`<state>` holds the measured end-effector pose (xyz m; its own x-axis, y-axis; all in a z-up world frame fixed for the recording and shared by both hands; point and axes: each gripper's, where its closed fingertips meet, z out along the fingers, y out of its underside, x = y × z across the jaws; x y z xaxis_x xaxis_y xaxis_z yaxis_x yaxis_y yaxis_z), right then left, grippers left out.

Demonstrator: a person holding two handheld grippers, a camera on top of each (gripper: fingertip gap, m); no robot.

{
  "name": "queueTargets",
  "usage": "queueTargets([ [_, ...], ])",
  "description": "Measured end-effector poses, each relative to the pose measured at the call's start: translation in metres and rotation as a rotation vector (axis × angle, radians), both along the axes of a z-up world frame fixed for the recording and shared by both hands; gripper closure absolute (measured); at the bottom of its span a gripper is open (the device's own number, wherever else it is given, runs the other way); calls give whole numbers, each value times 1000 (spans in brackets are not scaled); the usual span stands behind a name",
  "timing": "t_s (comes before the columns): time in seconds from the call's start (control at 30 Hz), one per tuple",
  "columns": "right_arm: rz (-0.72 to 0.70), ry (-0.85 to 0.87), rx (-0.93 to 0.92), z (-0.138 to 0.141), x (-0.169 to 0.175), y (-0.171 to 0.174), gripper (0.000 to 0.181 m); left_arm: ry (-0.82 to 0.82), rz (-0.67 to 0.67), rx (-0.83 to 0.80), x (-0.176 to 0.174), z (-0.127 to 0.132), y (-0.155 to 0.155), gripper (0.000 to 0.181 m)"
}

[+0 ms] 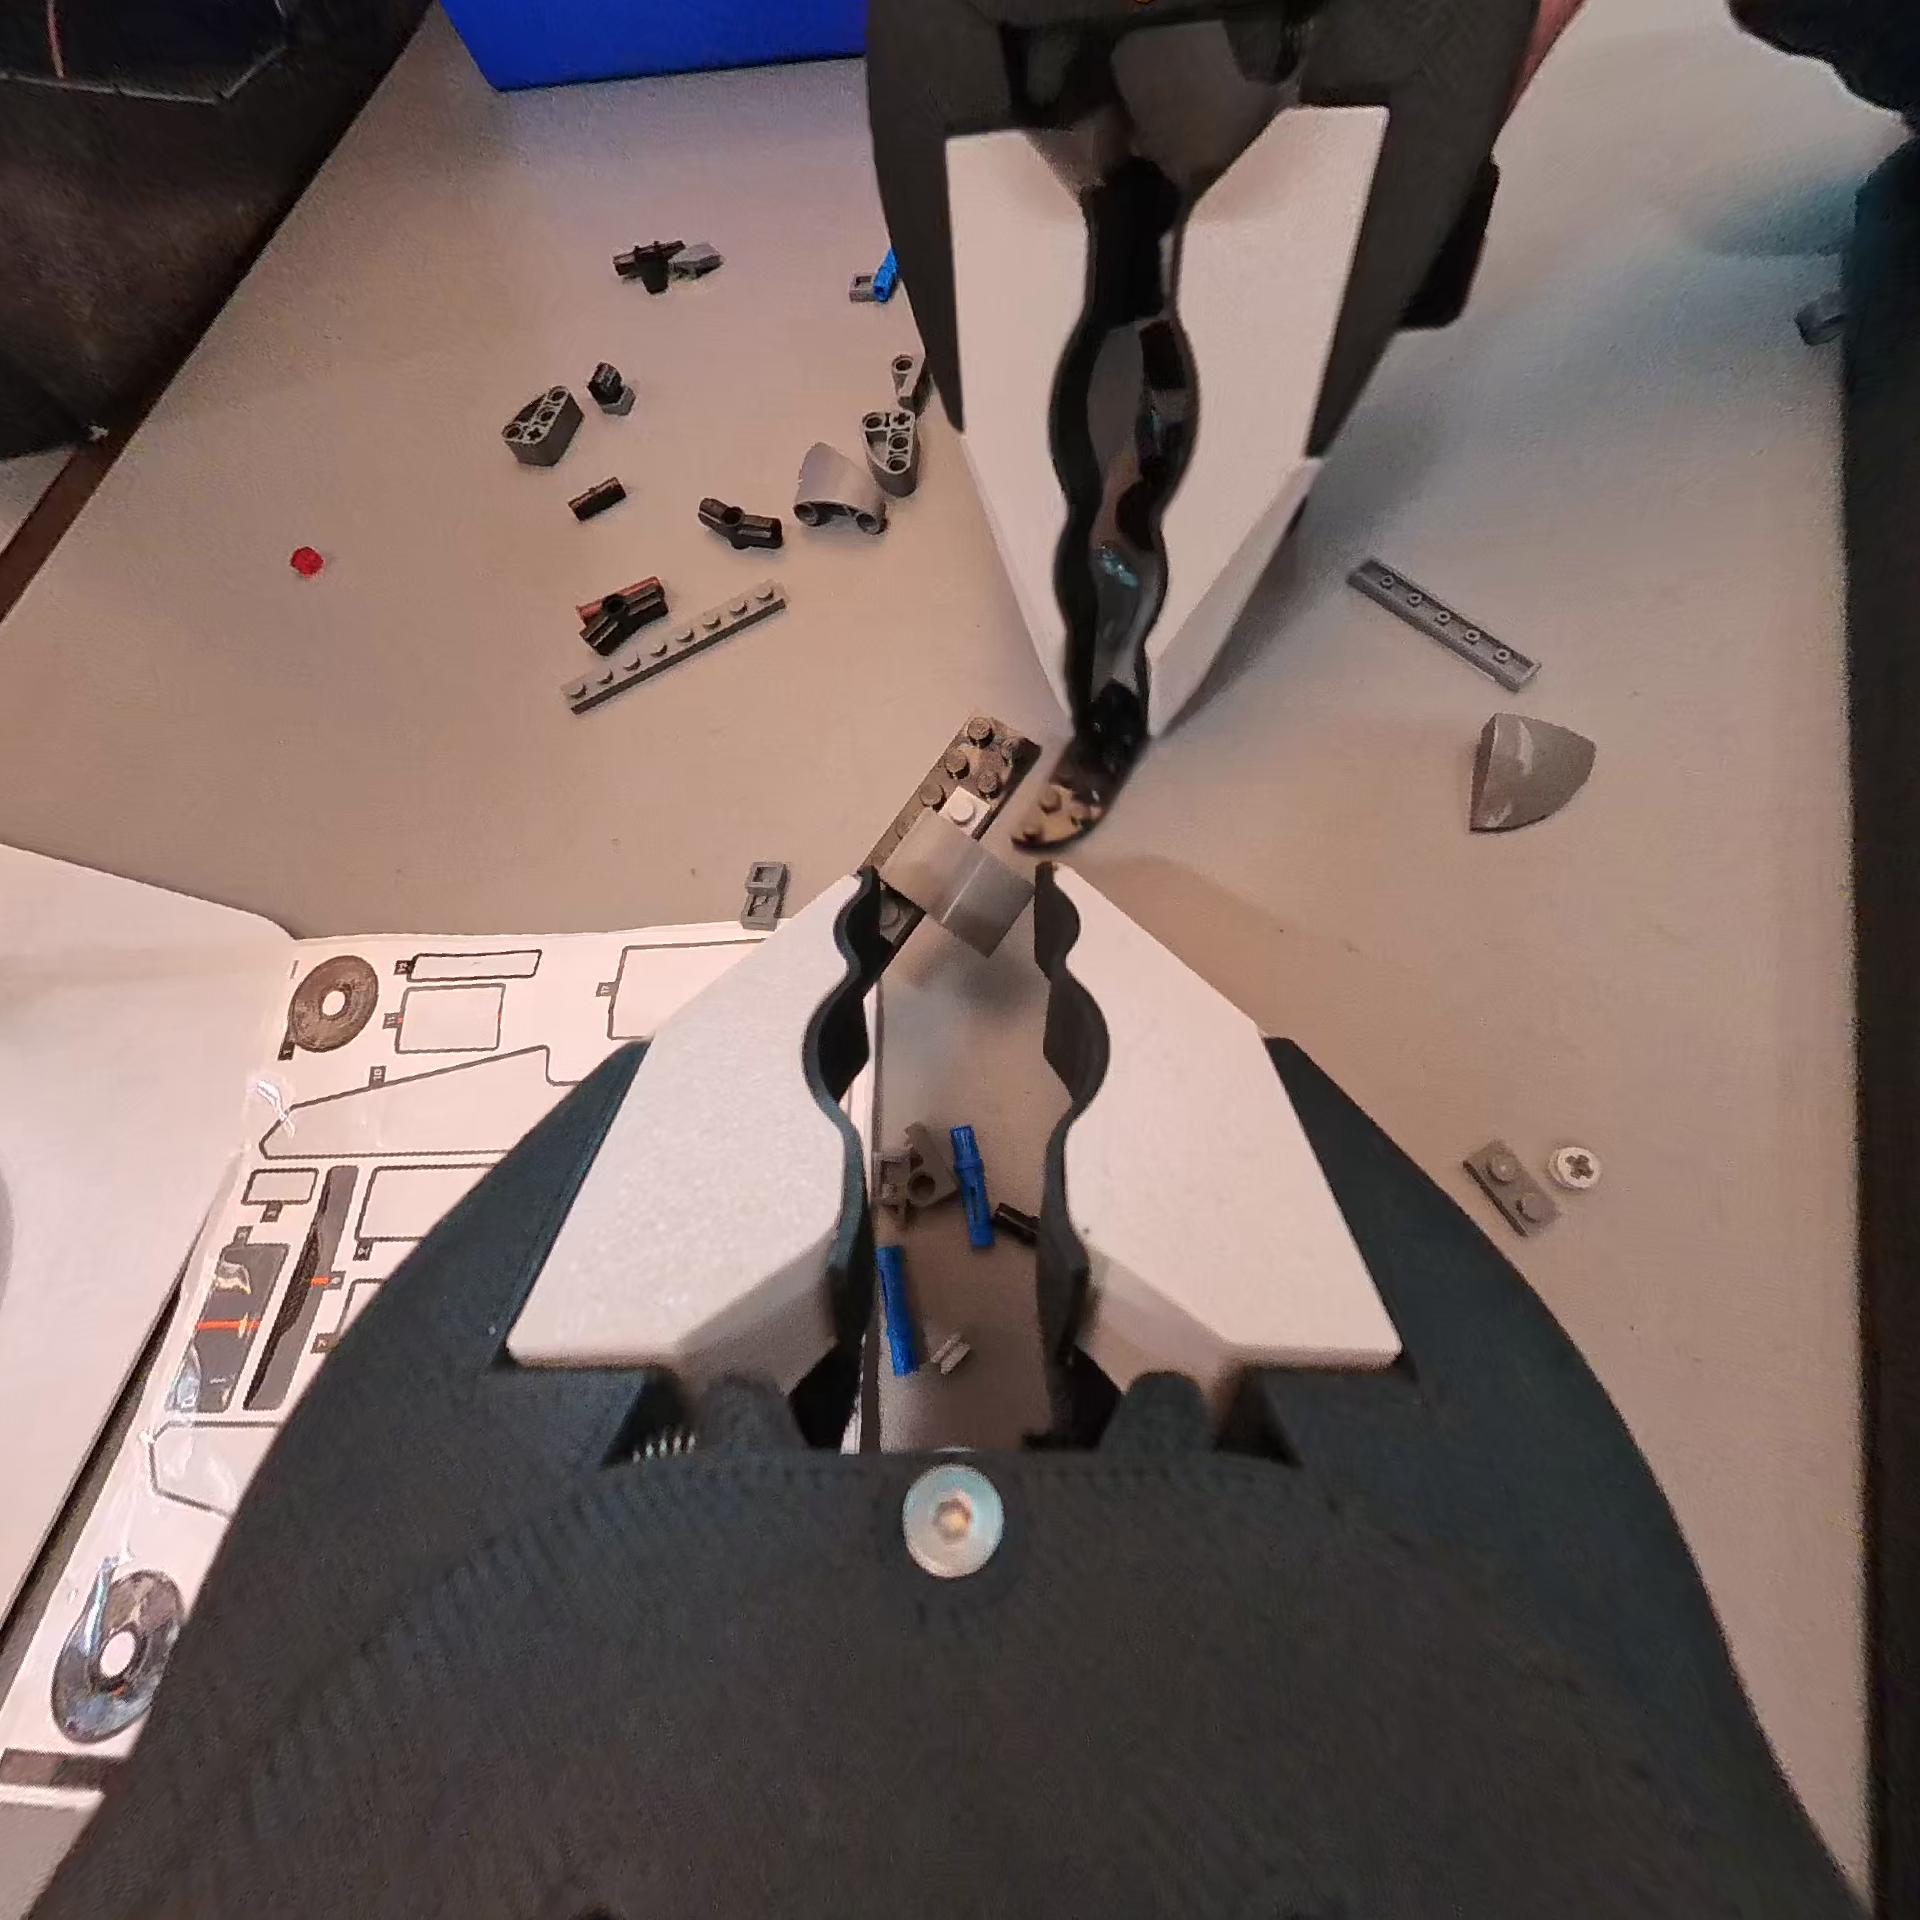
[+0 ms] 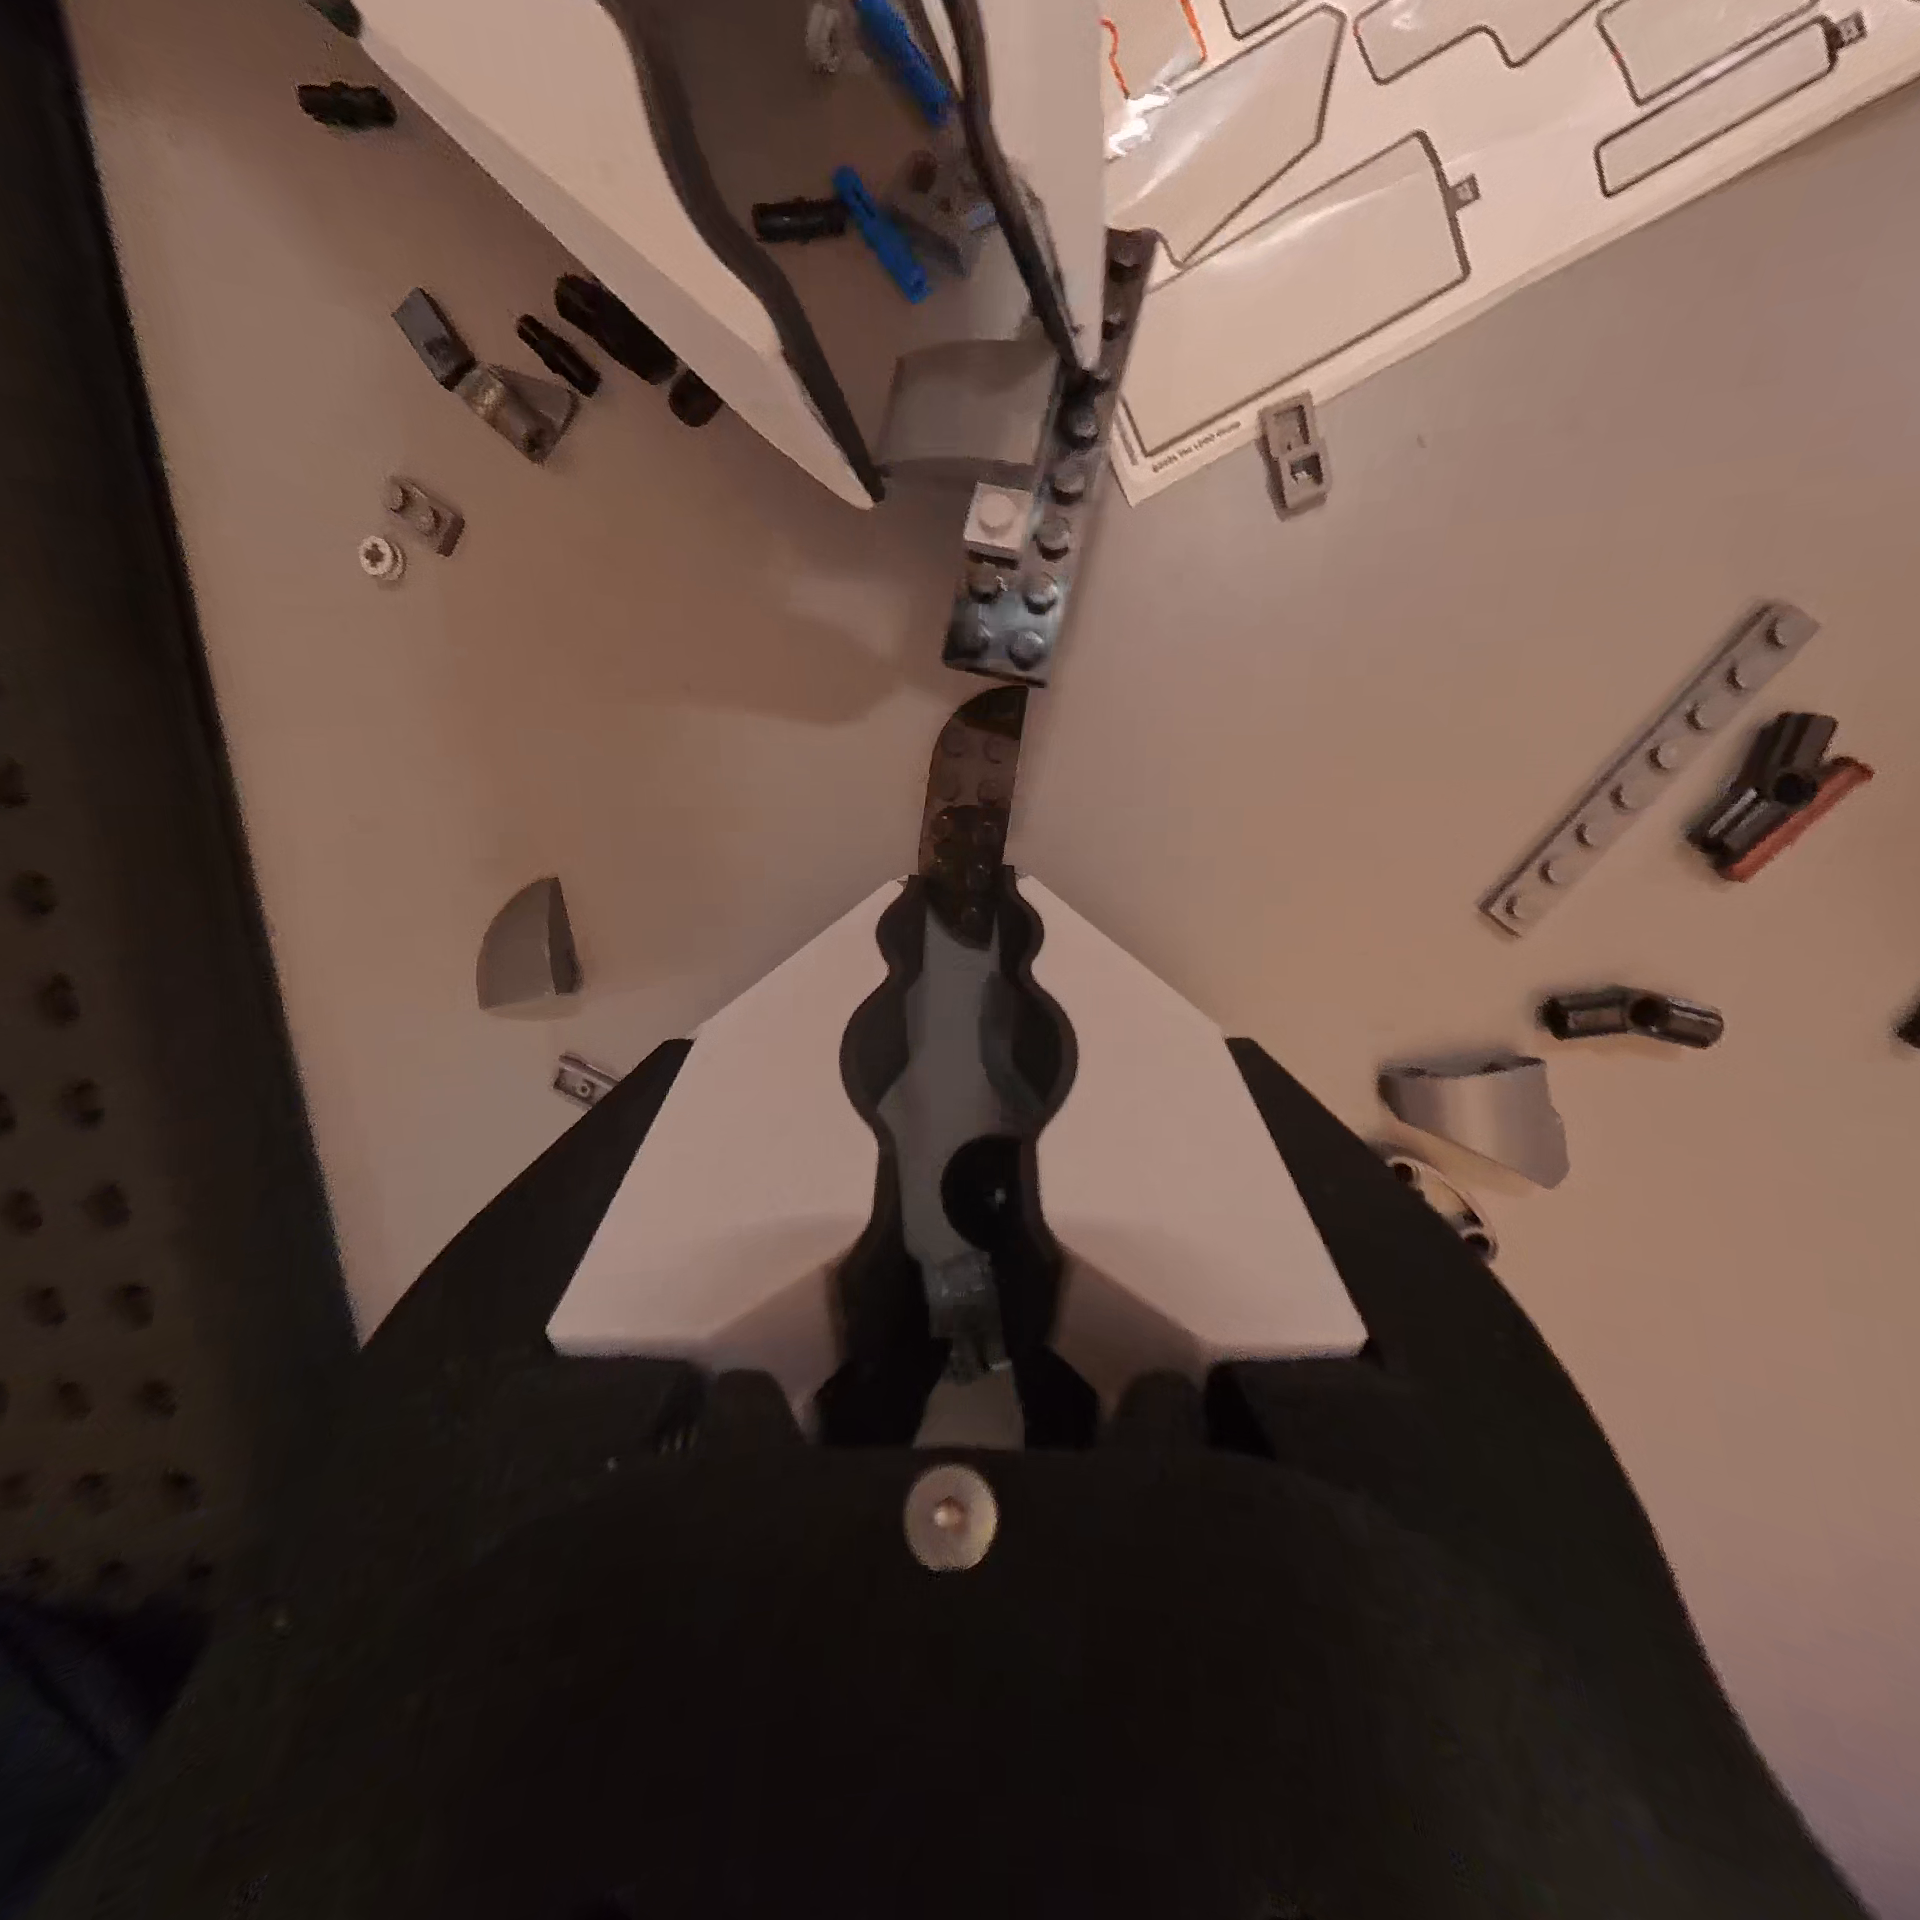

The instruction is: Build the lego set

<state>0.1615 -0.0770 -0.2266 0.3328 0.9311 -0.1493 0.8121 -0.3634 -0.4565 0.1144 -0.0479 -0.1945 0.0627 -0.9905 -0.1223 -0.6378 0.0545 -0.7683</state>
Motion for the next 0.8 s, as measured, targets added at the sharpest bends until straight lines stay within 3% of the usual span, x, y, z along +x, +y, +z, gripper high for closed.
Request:
queueTargets([
  [0.2, 64, 51, -30, 2, -23, -11, 166, 7, 3, -9, 1, -3, 0, 154],
  [0.8, -14, 87, 5, 17, -2, -1, 165, 82, -115, -3, 21, -18, -33, 154],
])
